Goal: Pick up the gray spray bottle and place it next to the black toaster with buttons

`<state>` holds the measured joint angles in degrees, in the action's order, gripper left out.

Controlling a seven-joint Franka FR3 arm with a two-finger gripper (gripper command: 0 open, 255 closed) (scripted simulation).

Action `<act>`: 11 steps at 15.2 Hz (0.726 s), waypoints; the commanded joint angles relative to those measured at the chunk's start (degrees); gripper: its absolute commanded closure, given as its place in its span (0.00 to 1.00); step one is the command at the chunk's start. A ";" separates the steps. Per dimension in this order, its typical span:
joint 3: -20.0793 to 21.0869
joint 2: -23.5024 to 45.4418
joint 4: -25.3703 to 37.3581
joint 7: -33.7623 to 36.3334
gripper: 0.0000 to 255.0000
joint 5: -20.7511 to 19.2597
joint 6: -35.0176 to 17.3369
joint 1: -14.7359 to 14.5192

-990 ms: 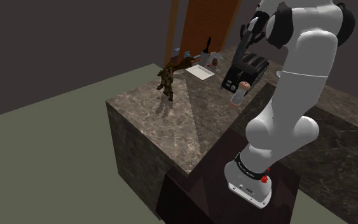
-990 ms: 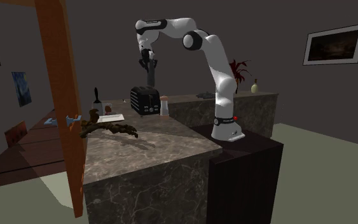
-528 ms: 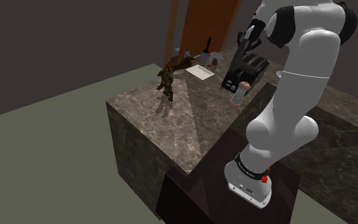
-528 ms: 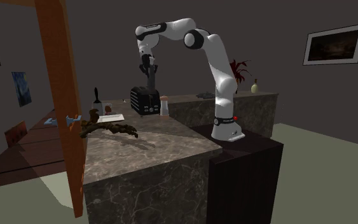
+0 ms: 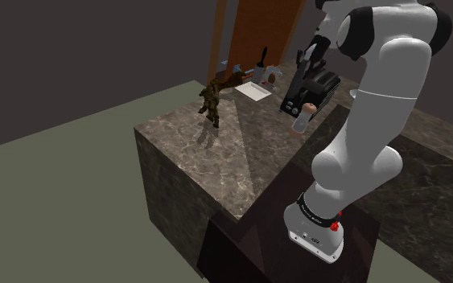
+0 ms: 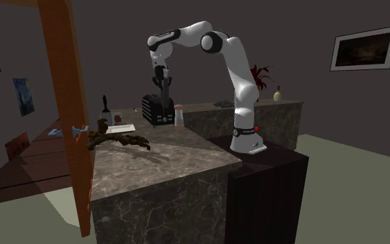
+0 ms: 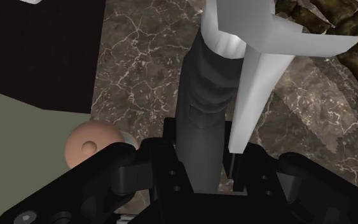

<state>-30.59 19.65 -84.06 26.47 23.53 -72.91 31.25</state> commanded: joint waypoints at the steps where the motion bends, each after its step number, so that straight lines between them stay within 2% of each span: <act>1: 0.03 -0.05 -1.63 -0.39 1.00 -0.09 -1.54 -0.24; 11: 0.29 1.02 -7.88 -2.47 1.00 0.19 -8.37 -0.87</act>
<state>-30.39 20.29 -91.70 24.14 23.54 -80.70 30.40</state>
